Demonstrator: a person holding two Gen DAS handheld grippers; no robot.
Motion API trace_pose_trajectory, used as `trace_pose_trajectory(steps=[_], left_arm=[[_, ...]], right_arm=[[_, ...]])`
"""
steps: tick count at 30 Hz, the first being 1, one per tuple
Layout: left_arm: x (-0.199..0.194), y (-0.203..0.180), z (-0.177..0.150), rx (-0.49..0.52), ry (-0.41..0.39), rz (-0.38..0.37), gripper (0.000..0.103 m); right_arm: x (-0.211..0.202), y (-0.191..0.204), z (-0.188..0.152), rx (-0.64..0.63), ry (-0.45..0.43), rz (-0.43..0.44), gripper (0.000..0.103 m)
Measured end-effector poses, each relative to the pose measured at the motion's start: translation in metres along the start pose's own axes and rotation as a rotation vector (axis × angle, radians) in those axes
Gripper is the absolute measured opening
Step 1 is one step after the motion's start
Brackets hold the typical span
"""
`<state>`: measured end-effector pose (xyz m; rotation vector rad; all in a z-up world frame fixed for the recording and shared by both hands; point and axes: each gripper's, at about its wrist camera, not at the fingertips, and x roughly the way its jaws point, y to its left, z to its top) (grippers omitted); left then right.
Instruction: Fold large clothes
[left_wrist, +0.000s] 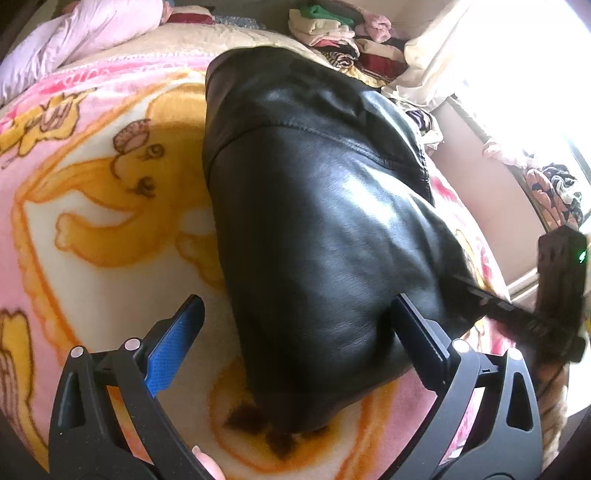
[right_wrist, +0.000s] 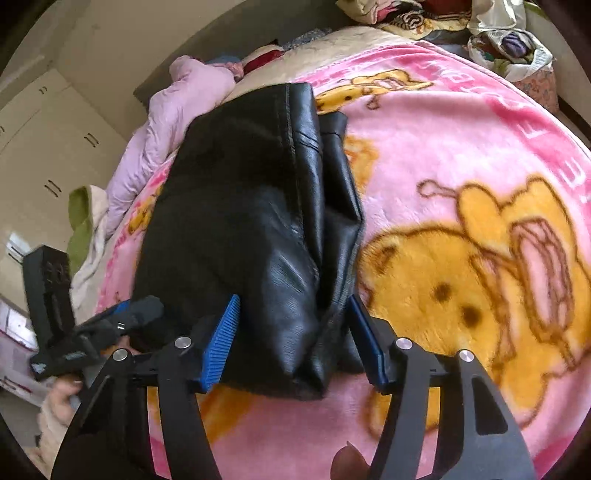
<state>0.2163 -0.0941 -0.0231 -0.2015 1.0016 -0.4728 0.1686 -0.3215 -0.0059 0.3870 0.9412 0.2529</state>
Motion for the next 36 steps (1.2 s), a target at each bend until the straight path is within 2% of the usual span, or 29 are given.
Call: trace_pose_trajectory(steps=[3, 6, 7, 8, 11, 14, 16, 20, 21, 22, 23, 25, 27, 31, 34, 36], left_arm=[[0.007, 0.0, -0.003, 0.003, 0.006, 0.016, 0.094], [0.007, 0.002, -0.004, -0.01, 0.0, 0.009, 0.095], [0.005, 0.003, -0.004, -0.007, -0.002, 0.01, 0.095], [0.003, 0.003, -0.003, -0.005, -0.007, 0.012, 0.095], [-0.003, 0.001, -0.001, 0.015, -0.019, 0.03, 0.095], [-0.004, 0.0, -0.002, 0.021, -0.021, 0.037, 0.095], [-0.004, -0.001, -0.003, 0.019, -0.022, 0.039, 0.095], [-0.006, -0.003, -0.004, 0.023, -0.021, 0.046, 0.095], [-0.006, -0.004, -0.004, 0.027, -0.021, 0.048, 0.095], [-0.006, -0.004, -0.004, 0.033, -0.024, 0.054, 0.095], [-0.006, -0.005, -0.005, 0.039, -0.029, 0.065, 0.095], [-0.008, -0.004, -0.005, 0.041, -0.039, 0.073, 0.095], [-0.008, -0.003, -0.005, 0.028, -0.03, 0.05, 0.095], [-0.006, -0.005, -0.008, 0.026, -0.021, 0.027, 0.095], [-0.007, -0.006, -0.009, 0.025, -0.02, 0.031, 0.095], [-0.008, -0.006, -0.009, 0.023, -0.019, 0.032, 0.095]], right_arm=[[0.018, -0.006, -0.01, 0.012, -0.016, -0.027, 0.062], [0.014, -0.006, -0.002, 0.039, 0.008, -0.016, 0.067], [0.008, -0.005, 0.003, 0.031, 0.014, -0.024, 0.075], [-0.003, -0.002, 0.011, 0.014, -0.01, -0.03, 0.081], [-0.029, 0.002, 0.041, -0.009, -0.136, -0.08, 0.082], [-0.024, 0.012, 0.074, -0.024, -0.172, -0.096, 0.082], [-0.01, 0.022, 0.09, -0.046, -0.157, -0.106, 0.078], [0.022, 0.044, 0.115, -0.081, -0.137, -0.132, 0.059], [0.026, 0.046, 0.119, -0.083, -0.136, -0.132, 0.049], [0.032, 0.048, 0.122, -0.085, -0.134, -0.139, 0.025], [0.033, 0.047, 0.125, -0.074, -0.15, -0.111, 0.018], [0.033, 0.032, 0.13, -0.004, -0.162, -0.028, 0.016], [0.042, 0.015, 0.133, 0.06, -0.144, -0.011, 0.016], [0.07, -0.001, 0.127, 0.091, -0.072, -0.1, 0.02], [0.069, 0.001, 0.126, 0.086, -0.082, -0.11, 0.021], [0.063, 0.005, 0.125, 0.073, -0.09, -0.133, 0.026]])
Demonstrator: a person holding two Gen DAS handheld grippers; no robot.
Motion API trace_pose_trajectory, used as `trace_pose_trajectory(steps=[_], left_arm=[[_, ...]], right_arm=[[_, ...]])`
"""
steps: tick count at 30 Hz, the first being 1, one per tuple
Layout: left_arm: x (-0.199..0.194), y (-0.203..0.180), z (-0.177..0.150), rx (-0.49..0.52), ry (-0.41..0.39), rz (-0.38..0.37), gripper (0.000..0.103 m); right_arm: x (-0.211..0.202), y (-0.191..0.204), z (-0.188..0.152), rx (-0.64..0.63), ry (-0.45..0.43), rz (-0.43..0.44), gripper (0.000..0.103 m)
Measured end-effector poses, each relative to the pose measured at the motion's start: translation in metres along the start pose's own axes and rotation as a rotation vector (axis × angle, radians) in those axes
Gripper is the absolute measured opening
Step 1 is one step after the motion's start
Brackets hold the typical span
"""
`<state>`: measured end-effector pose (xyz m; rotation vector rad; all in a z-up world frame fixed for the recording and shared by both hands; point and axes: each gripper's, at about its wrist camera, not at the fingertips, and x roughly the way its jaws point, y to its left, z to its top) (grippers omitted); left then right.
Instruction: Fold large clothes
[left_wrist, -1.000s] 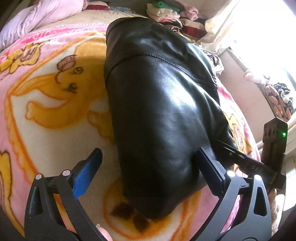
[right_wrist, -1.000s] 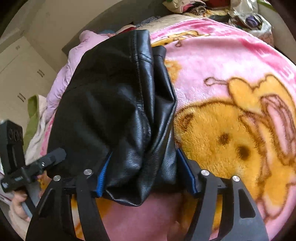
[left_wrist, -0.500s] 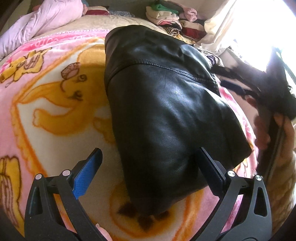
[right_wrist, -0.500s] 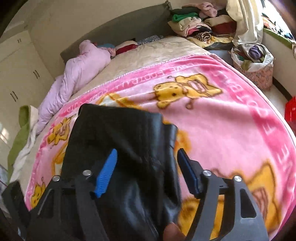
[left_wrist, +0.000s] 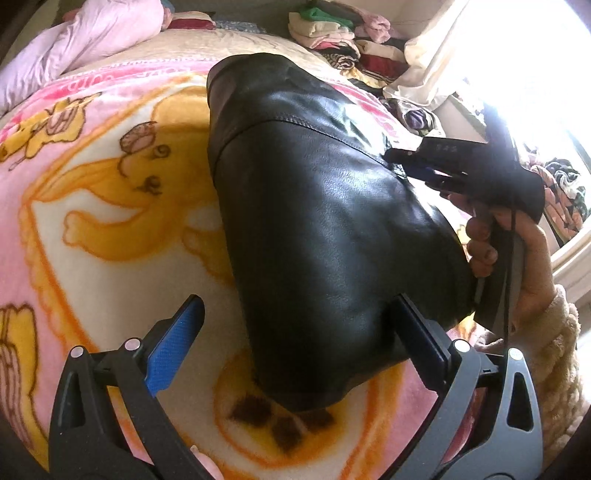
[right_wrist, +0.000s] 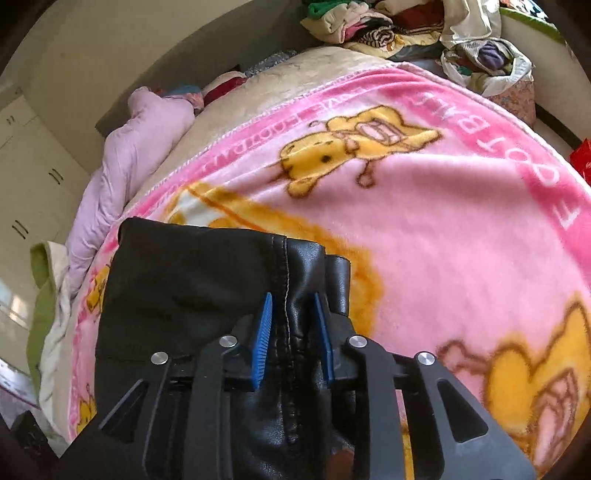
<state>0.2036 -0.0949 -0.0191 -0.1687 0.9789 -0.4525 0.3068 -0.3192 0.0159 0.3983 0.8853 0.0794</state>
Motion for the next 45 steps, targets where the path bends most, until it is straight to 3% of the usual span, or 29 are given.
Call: trace_pose_trajectory(steps=[2, 6, 8, 14, 32, 45], left_arm=[[-0.002, -0.002, 0.001, 0.01, -0.004, 0.014, 0.094], [-0.007, -0.003, 0.0, 0.012, -0.009, 0.018, 0.094], [-0.008, -0.003, 0.0, 0.014, -0.012, 0.022, 0.094], [-0.014, -0.006, -0.002, 0.016, -0.015, 0.027, 0.094], [-0.044, -0.001, 0.004, -0.041, -0.077, 0.06, 0.094], [-0.076, -0.002, -0.001, -0.043, -0.144, 0.11, 0.094]], right_arm=[[-0.007, 0.001, -0.001, -0.003, -0.011, -0.013, 0.036], [-0.024, 0.002, -0.004, -0.01, -0.039, -0.007, 0.042], [-0.034, 0.003, -0.008, -0.026, -0.055, 0.003, 0.053], [-0.067, 0.005, -0.02, -0.073, -0.094, 0.01, 0.069], [-0.114, 0.014, -0.06, -0.18, -0.101, -0.004, 0.087], [-0.171, 0.031, -0.101, -0.206, -0.202, 0.031, 0.094]])
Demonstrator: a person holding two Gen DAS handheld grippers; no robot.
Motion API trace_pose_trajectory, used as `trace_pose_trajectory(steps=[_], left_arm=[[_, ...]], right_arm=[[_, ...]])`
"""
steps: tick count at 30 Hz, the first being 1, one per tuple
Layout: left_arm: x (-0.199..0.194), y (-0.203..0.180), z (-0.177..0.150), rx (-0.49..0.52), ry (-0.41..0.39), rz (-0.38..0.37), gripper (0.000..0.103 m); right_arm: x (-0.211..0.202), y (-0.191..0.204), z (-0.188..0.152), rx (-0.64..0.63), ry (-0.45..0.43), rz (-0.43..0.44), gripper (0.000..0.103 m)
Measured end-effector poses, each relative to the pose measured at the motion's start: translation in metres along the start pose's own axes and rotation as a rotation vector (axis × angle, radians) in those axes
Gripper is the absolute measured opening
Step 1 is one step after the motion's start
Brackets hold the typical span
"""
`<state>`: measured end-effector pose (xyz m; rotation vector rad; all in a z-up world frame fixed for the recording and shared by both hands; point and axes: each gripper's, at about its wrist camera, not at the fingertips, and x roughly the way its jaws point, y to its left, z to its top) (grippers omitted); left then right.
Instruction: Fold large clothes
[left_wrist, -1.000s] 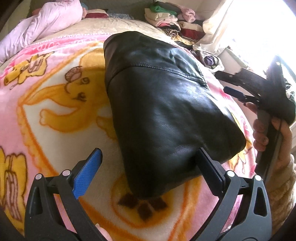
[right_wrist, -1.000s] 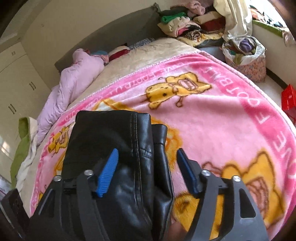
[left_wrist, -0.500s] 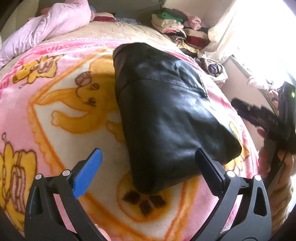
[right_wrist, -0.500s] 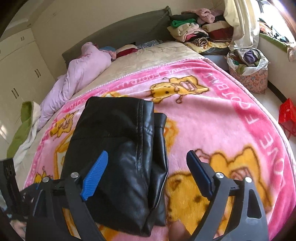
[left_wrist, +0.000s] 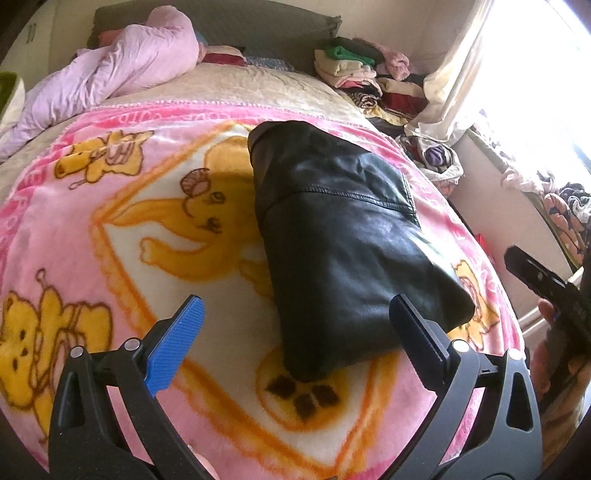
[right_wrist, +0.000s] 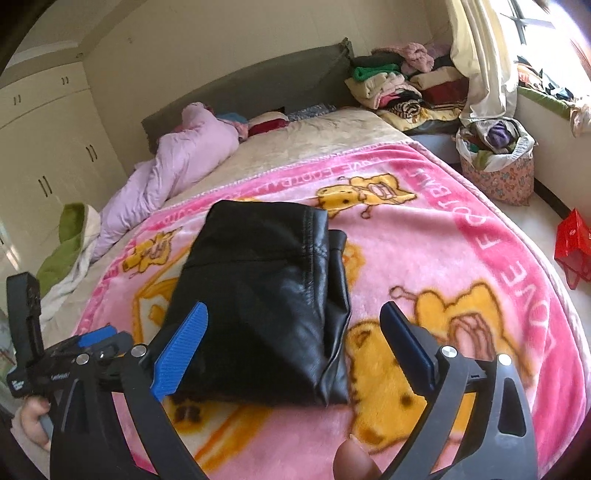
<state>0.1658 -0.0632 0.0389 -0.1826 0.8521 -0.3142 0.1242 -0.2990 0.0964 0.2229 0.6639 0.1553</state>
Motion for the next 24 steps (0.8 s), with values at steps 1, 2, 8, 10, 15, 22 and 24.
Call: trace_pose_trajectory(steps=[1, 2, 8, 10, 15, 22, 24], left_arm=[[-0.003, 0.0, -0.002, 0.005, -0.004, 0.003, 0.094], [-0.006, -0.001, -0.003, 0.011, -0.009, 0.004, 0.094], [-0.029, -0.01, -0.02, 0.06, -0.051, -0.018, 0.094], [-0.035, -0.014, -0.028, 0.08, -0.065, -0.016, 0.094], [-0.048, -0.018, -0.046, 0.114, -0.088, -0.008, 0.094], [-0.06, -0.011, -0.067, 0.105, -0.114, 0.006, 0.094], [-0.062, -0.008, -0.072, 0.099, -0.118, 0.012, 0.094]], right_arm=[[-0.004, 0.002, -0.003, 0.0, -0.007, -0.001, 0.094], [-0.01, 0.006, -0.007, -0.001, -0.015, 0.0, 0.094], [-0.033, 0.028, -0.034, -0.033, -0.057, -0.031, 0.094], [-0.039, 0.036, -0.045, -0.055, -0.073, -0.054, 0.094], [-0.059, 0.05, -0.072, -0.078, -0.119, -0.082, 0.099], [-0.082, 0.059, -0.096, -0.075, -0.17, -0.088, 0.099], [-0.085, 0.06, -0.104, -0.068, -0.183, -0.094, 0.099]])
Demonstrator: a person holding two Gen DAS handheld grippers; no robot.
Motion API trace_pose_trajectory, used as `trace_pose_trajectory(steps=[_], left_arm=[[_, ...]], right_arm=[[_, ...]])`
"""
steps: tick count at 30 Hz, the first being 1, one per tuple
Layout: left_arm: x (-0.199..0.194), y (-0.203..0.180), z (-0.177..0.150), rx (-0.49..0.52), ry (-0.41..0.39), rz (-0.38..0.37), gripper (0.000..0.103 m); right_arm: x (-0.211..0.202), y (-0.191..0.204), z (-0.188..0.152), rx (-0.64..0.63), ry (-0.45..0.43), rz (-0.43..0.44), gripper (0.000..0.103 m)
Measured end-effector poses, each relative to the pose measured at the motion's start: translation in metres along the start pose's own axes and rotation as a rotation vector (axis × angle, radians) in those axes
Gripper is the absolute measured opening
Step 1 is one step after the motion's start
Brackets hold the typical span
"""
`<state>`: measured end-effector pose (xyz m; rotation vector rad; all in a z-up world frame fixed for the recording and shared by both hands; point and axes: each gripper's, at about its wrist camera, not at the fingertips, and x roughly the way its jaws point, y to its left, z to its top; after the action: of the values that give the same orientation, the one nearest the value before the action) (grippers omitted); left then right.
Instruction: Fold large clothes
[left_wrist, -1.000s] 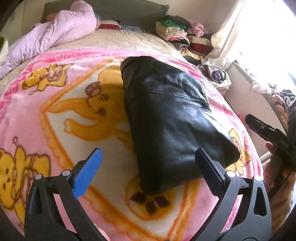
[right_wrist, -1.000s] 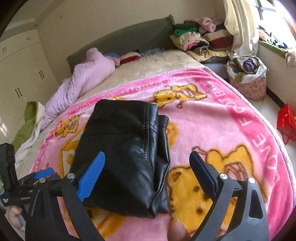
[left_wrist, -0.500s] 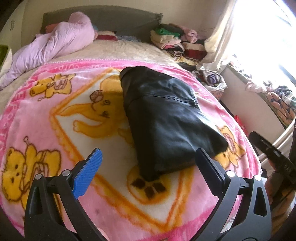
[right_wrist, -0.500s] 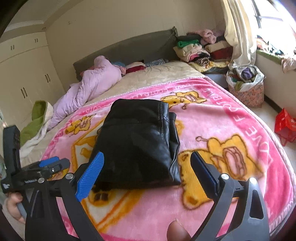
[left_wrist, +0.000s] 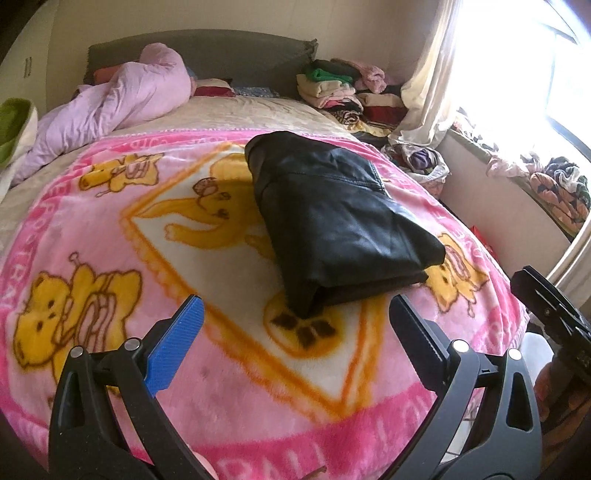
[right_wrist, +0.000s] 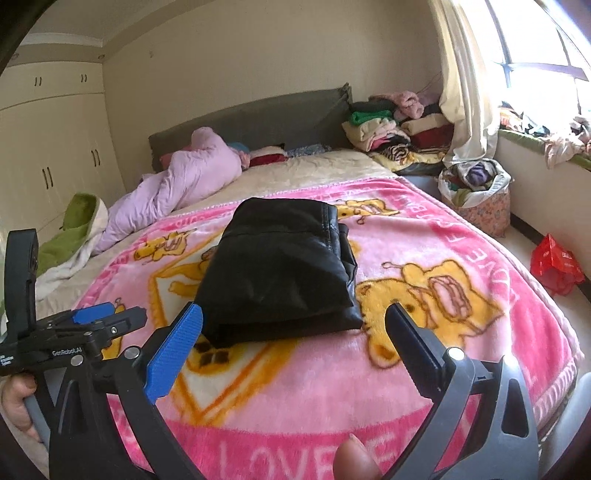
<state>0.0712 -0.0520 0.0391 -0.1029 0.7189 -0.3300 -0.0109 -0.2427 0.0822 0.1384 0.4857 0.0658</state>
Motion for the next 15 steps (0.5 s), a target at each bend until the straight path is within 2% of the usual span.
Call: trace_pose_trajectory(steps=[4, 10, 15], left_arm=[[-0.002, 0.006, -0.011, -0.009, 0.008, 0.02, 0.094], [-0.005, 0.009, -0.025, -0.012, 0.005, 0.04, 0.094], [-0.005, 0.01, -0.036, 0.004, -0.008, 0.06, 0.094]], right_arm=[[0.0, 0.0, -0.013, 0.016, 0.013, -0.006, 0.099], [0.001, 0.009, -0.031, -0.039, 0.034, -0.045, 0.099], [0.01, 0.012, -0.046, -0.048, 0.084, -0.055, 0.099]])
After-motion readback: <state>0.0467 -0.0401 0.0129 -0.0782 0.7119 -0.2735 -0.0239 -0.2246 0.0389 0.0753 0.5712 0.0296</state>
